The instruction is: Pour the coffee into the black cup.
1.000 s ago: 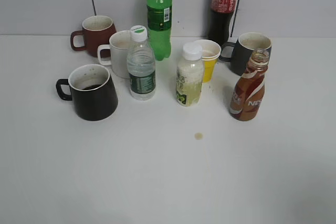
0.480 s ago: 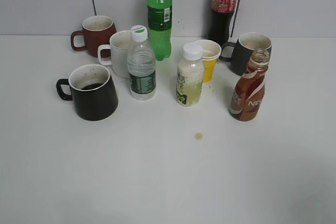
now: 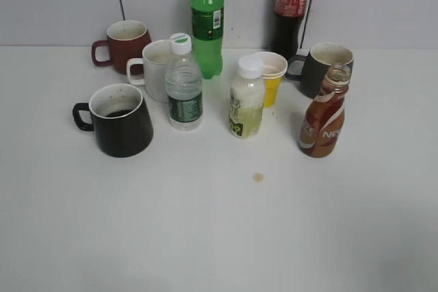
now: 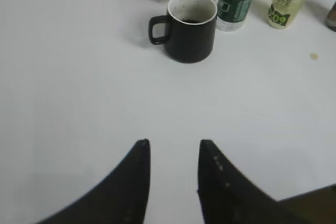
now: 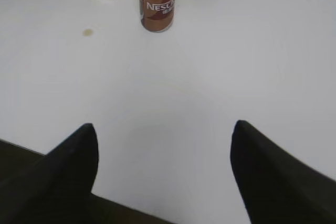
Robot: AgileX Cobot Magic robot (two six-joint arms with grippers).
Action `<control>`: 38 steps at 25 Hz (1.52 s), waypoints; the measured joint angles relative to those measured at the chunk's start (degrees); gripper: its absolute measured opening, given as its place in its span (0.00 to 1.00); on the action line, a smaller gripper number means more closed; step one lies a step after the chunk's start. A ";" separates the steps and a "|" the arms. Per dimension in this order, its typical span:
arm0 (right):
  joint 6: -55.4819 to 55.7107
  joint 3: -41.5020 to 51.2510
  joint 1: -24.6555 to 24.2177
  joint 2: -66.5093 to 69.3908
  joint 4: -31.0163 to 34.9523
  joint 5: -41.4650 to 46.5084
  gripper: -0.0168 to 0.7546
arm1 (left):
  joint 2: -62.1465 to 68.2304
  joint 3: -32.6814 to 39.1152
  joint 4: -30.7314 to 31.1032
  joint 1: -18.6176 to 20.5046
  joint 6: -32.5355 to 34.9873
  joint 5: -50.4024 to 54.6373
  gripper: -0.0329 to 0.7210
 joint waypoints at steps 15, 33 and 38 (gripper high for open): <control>-0.05 0.00 -24.63 -7.90 0.17 0.00 0.78 | -8.01 0.02 0.00 10.12 0.00 -0.05 0.36; -0.05 0.00 -24.72 -8.51 0.33 0.01 0.78 | -8.01 0.02 -0.05 10.12 0.00 -0.05 0.36; -0.05 0.00 -24.72 -8.51 0.33 0.01 0.78 | -8.01 0.02 -0.05 10.12 0.00 -0.05 0.36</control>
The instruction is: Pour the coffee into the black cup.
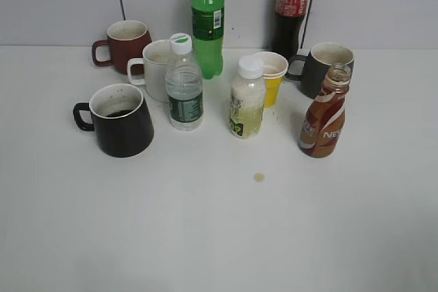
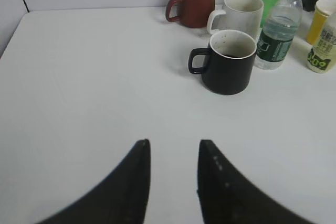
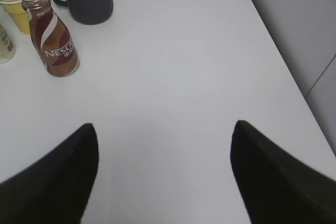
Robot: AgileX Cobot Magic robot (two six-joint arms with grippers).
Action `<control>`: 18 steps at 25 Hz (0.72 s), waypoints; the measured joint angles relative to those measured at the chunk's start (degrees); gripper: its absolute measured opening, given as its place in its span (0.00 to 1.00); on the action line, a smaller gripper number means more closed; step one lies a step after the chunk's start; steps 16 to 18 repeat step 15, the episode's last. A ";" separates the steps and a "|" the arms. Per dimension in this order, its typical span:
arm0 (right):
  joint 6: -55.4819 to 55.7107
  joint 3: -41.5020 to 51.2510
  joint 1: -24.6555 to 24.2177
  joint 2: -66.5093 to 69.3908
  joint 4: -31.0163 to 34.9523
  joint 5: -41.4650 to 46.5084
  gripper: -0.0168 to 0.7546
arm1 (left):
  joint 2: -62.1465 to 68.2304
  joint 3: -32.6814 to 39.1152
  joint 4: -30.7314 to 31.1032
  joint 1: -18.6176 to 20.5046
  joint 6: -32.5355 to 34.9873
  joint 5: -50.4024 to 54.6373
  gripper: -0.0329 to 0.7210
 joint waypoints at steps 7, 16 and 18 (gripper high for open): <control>-0.05 0.00 0.00 0.00 0.00 0.00 0.78 | 0.00 0.00 0.00 0.00 0.00 0.00 0.36; -0.05 0.00 0.00 0.00 0.00 0.00 0.78 | 0.00 0.00 0.00 0.00 0.00 0.00 0.36; -0.05 0.00 0.00 0.00 0.00 0.00 0.78 | 0.00 0.00 0.00 0.00 0.00 0.00 0.36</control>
